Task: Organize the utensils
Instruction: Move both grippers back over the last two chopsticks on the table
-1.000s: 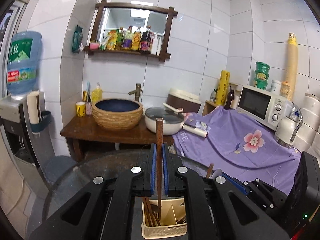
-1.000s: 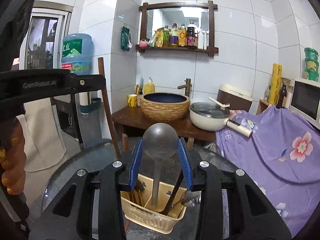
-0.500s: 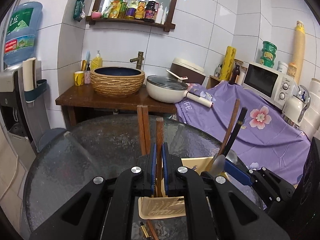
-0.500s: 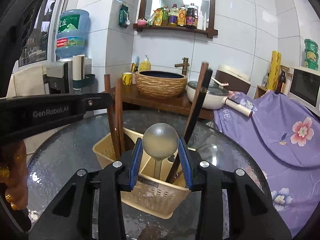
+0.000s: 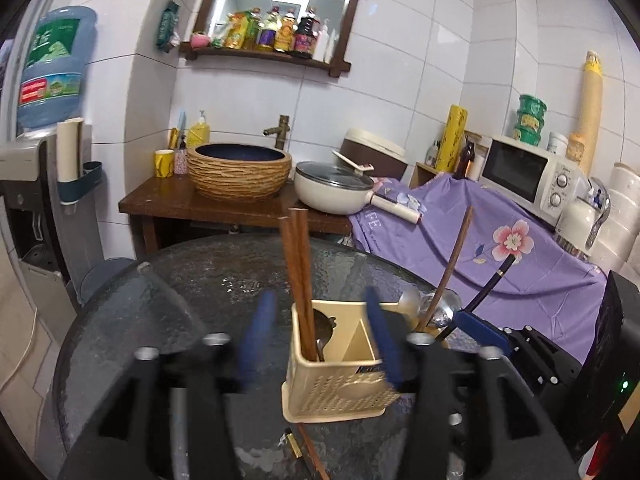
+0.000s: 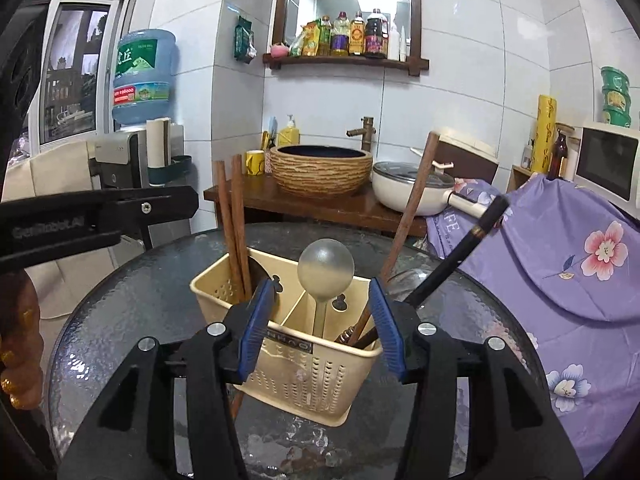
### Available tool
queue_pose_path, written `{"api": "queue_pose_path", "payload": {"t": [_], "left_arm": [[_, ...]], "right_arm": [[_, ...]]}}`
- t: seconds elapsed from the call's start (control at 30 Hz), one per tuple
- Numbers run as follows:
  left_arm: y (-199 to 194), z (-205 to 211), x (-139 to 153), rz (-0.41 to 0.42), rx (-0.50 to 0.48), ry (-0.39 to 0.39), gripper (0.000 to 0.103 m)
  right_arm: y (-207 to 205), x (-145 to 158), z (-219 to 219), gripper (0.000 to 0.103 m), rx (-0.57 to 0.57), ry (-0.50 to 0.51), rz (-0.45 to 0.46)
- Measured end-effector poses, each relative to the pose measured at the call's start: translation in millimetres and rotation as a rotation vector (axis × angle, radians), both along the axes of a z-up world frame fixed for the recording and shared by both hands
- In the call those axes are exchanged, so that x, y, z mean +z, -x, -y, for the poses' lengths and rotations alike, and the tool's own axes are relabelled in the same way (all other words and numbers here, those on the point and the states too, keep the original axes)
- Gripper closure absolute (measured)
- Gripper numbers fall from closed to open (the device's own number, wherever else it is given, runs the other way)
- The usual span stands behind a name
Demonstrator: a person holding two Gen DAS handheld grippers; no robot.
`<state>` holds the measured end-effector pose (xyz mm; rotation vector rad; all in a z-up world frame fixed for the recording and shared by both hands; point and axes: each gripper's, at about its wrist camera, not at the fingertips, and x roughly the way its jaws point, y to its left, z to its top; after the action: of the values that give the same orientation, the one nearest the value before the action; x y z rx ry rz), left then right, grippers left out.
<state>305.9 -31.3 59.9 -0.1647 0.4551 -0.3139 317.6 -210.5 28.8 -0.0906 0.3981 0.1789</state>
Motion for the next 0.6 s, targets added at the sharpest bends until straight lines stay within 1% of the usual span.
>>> {"api": "queue_pose_path", "payload": {"t": [0.03,0.07,0.1,0.13,0.2,0.23,0.3,0.33,0.4,0.43,0.47,0.5,0.57,0.6], "left_arm": [[8.7,-7.0,-1.0,0.003,0.014,0.010,0.035],[16.1,-12.7,-3.1,0.001,0.027,0.014,0.032],[26.0,-19.4,-7.7,-0.008,0.045,0.009,0.026],[32.9,-23.1,-12.1,-0.015,0.057,-0.006,0.022],[46.0,-30.0,-22.6,-0.028,0.084,-0.038,0.021],[53.8,-33.9,-31.4,-0.041,0.100,-0.056,0.021],[63.3,-39.7,-47.6,-0.081,0.121,-0.088,0.021],[68.5,-43.5,-59.1,-0.107,0.135,-0.104,0.021],[74.2,-49.6,-75.5,-0.149,0.158,-0.125,0.021],[77.4,-54.4,-87.1,-0.183,0.169,-0.131,0.021],[79.3,-56.8,-92.0,-0.198,0.174,-0.132,0.022],[81.5,-59.6,-97.3,-0.212,0.183,-0.131,0.023],[85.9,-64.3,-107.9,-0.238,0.187,-0.138,0.027],[86.3,-66.0,-111.8,-0.251,0.182,-0.141,0.029]], "right_arm": [[9.6,0.9,0.6,0.053,0.005,0.002,-0.005],[15.4,0.9,1.4,0.052,0.017,0.000,-0.016],[22.2,-1.0,1.0,0.049,0.038,-0.002,-0.041],[28.2,-4.9,-0.1,0.047,0.049,-0.002,-0.071],[37.9,-15.4,-0.2,0.046,0.058,-0.008,-0.129],[41.1,-25.1,-2.1,0.046,0.071,-0.011,-0.183],[45.0,-44.4,-5.2,0.046,0.084,-0.025,-0.270],[46.8,-59.2,-8.2,0.046,0.086,-0.033,-0.326],[49.9,-79.1,-13.4,0.046,0.094,-0.032,-0.384],[51.3,-90.5,-17.3,0.046,0.091,-0.030,-0.415],[51.2,-98.6,-20.4,0.048,0.094,-0.029,-0.440],[51.5,-106.1,-24.0,0.053,0.101,-0.028,-0.463],[48.1,-119.4,-33.3,0.055,0.102,-0.018,-0.499],[44.2,-122.2,-36.8,0.058,0.100,-0.014,-0.508]]}}
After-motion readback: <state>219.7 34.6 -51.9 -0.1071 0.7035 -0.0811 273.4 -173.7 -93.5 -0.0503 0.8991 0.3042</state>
